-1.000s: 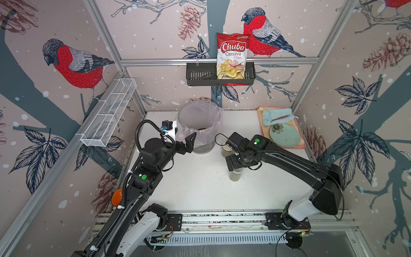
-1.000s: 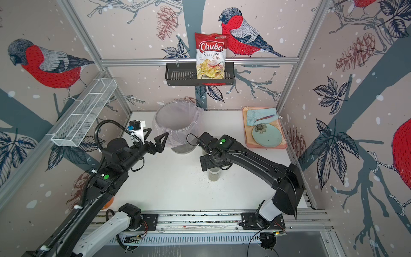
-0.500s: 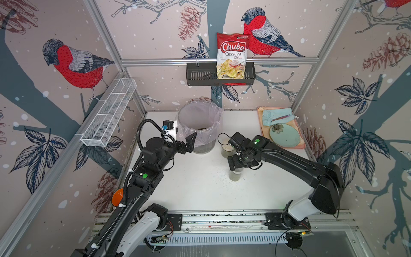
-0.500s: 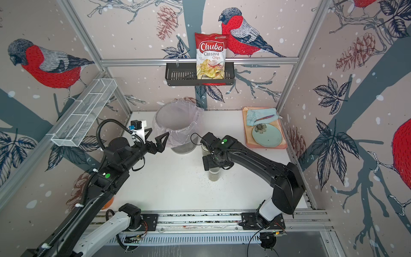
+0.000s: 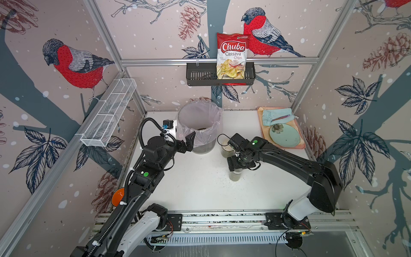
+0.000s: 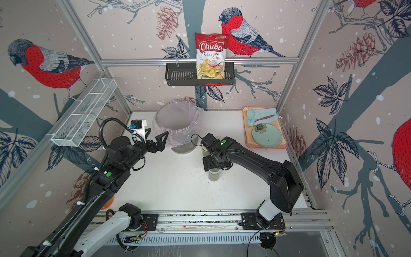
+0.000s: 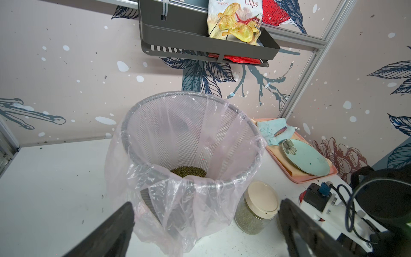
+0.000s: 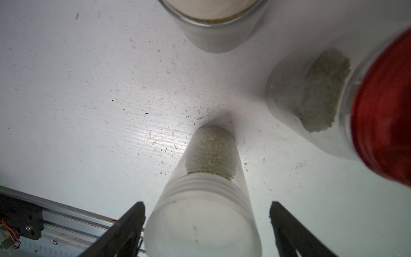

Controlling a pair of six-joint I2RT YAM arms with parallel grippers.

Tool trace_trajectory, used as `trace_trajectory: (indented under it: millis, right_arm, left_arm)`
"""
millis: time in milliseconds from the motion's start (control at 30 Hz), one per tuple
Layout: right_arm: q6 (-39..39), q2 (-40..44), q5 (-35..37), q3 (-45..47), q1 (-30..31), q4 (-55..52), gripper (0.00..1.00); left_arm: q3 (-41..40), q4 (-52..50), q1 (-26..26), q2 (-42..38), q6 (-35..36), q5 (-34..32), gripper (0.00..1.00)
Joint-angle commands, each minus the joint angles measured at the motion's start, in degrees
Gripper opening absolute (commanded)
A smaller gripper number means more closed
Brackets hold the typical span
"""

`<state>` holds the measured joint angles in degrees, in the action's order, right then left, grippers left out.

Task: Empty moldy mung beans from jars
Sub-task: Pick up the jar from the center of the board.

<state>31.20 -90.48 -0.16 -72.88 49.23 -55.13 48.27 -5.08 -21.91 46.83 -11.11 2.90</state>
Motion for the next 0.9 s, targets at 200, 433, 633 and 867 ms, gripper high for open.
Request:
trace_trajectory:
  millis: [200,433,633,867]
  right_arm:
    - [-1.0,-1.4,-1.5,1.3,0.2,2.5,0.88]
    - [-1.5,-2.2,-2.0,1.4,0.2,2.6,0.82]
    - [-1.8,-2.3,-2.2,1.8,0.2,2.5,0.78]
    - [-2.0,-2.2,-1.4,2.0,0.2,1.5,0.8]
  left_arm:
    - [0.5,0.5,0.0,-0.2,-0.4,-0.8,0.99]
    - [0.2,0.7,0.0,-0.4,-0.3,-0.6,0.99]
    - [0.3,0.7,0.0,-0.3,-0.3,-0.6,0.99]
    - [0.3,0.6,0.0,-0.4,-0.3,-0.8,0.99]
